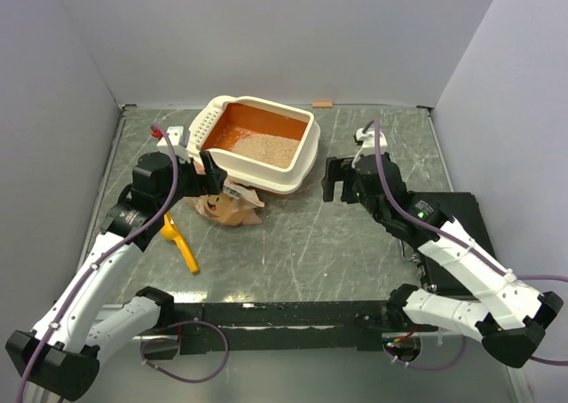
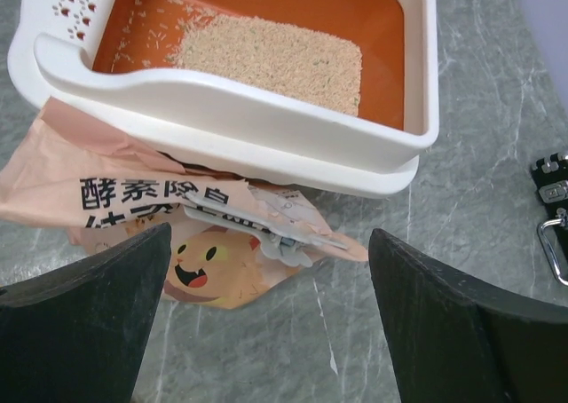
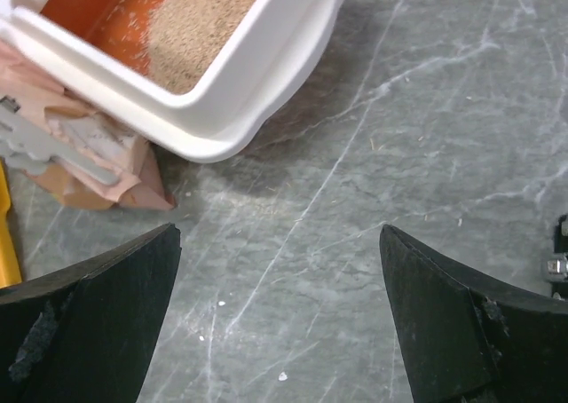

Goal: Fill the litter box with clean litter

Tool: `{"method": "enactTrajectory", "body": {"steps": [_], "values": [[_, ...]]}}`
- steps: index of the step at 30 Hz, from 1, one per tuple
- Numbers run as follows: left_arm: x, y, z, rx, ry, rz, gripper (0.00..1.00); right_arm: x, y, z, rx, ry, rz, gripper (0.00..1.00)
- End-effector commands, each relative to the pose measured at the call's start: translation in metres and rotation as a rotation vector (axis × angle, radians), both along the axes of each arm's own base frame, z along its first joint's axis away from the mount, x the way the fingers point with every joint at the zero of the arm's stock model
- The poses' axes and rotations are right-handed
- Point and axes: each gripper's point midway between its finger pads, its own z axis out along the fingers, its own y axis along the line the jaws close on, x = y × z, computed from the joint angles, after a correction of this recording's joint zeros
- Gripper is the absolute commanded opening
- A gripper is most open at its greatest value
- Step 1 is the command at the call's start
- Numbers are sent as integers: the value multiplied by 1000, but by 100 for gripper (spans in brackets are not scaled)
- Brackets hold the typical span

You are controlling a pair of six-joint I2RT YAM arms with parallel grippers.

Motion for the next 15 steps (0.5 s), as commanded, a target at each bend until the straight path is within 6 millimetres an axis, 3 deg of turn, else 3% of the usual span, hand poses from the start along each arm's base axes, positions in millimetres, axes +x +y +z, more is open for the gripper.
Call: {"method": "enactTrajectory", "body": {"steps": [1,5,11,15], "values": [[-1,-3,1,-26,-12,-9,97,-16,20,11,21,-45,193,100],[-4,-1,4,-31,-38,-3,97,-24,38,17,4,-123,370,100],[-6,4,0,-11,-23,11,97,-11,43,5,-53,-97,366,100],[1,31,-5,26,5,176,97,-15,60,-12,-13,-74,432,100]]}}
